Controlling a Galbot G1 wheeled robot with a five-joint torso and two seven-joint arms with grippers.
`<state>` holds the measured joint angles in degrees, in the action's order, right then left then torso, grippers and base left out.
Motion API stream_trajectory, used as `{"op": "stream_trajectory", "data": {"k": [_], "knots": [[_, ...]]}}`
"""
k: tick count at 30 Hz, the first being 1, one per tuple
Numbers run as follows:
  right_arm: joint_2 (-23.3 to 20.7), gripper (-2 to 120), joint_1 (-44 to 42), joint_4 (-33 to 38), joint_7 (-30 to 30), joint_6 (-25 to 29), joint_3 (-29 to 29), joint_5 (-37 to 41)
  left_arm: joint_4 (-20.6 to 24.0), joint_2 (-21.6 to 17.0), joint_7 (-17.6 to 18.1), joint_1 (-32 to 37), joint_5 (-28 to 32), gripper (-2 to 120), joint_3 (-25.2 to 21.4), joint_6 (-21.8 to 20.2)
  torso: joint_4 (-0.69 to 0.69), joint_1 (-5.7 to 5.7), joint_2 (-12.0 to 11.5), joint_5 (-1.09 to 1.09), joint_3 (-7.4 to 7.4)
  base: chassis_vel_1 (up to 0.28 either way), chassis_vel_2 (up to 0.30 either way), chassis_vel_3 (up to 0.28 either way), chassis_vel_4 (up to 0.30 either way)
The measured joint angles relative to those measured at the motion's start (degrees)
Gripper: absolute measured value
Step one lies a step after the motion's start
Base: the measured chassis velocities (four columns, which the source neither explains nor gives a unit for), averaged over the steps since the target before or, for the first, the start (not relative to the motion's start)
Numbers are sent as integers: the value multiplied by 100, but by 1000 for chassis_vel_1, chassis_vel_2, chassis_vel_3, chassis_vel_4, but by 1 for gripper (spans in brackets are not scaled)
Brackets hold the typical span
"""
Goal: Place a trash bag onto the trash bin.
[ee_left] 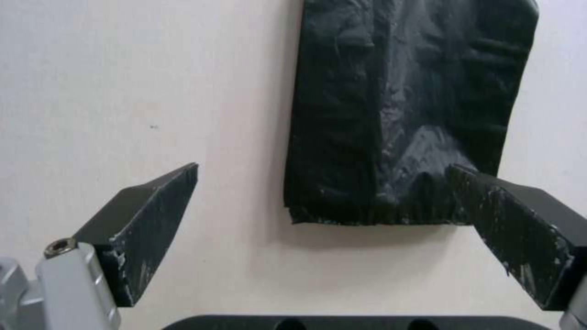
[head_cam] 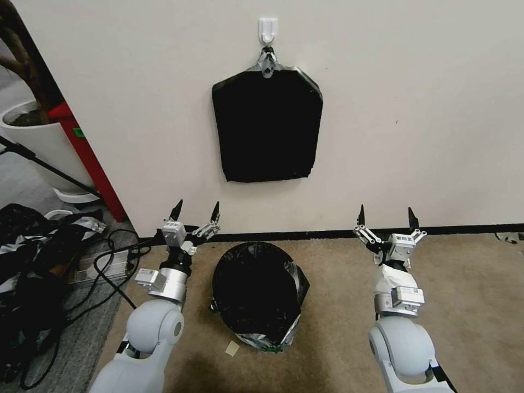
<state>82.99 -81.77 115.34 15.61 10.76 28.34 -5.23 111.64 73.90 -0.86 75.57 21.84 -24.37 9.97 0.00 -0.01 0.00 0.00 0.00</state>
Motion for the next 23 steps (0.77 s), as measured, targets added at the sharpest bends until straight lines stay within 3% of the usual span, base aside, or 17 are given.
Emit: {"op": "stream_trajectory", "data": {"k": [23], "knots": [[-3,100,1,5,9,-7,-8,3,6,-2,10,1,8,100,3,-10,0,1,0,0,0,0,0,0,0]]}}
